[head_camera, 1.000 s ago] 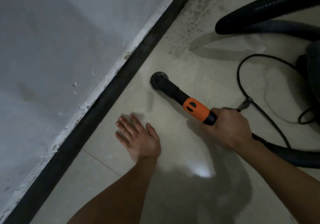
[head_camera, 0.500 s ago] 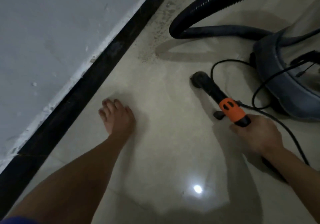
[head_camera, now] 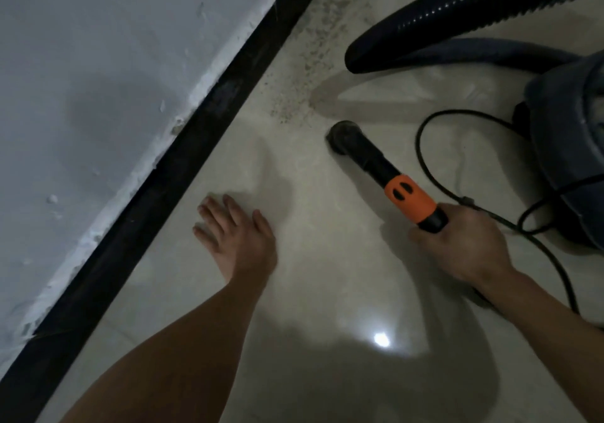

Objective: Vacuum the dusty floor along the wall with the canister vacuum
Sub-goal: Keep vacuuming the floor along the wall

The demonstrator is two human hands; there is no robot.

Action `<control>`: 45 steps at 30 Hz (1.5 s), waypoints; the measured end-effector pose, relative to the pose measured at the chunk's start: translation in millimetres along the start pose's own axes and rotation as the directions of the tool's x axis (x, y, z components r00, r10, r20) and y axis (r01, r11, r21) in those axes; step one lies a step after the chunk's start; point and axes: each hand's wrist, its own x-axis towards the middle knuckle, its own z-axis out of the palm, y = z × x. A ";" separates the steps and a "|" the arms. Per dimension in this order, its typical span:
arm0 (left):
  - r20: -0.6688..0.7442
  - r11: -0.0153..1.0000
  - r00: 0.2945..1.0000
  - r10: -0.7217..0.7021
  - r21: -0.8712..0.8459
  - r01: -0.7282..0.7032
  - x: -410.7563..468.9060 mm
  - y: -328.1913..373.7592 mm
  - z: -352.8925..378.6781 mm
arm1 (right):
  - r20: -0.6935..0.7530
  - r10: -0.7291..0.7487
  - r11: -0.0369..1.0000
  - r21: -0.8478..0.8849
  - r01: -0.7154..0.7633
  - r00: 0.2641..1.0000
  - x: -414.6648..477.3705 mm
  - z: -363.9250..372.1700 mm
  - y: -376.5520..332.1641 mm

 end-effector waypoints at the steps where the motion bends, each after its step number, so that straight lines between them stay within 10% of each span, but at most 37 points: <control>1: -0.001 1.000 1.000 -0.001 0.009 0.001 -0.4 0.0 -0.4 | -0.031 0.023 0.999 0.024 -0.023 0.999 7.0 -2.5 -2.4; 45: 0.030 0.999 0.999 -0.020 0.025 0.020 -0.5 1.6 -4.4 | 0.113 -0.203 0.975 -0.067 0.211 0.973 85.0 25.2 -107.5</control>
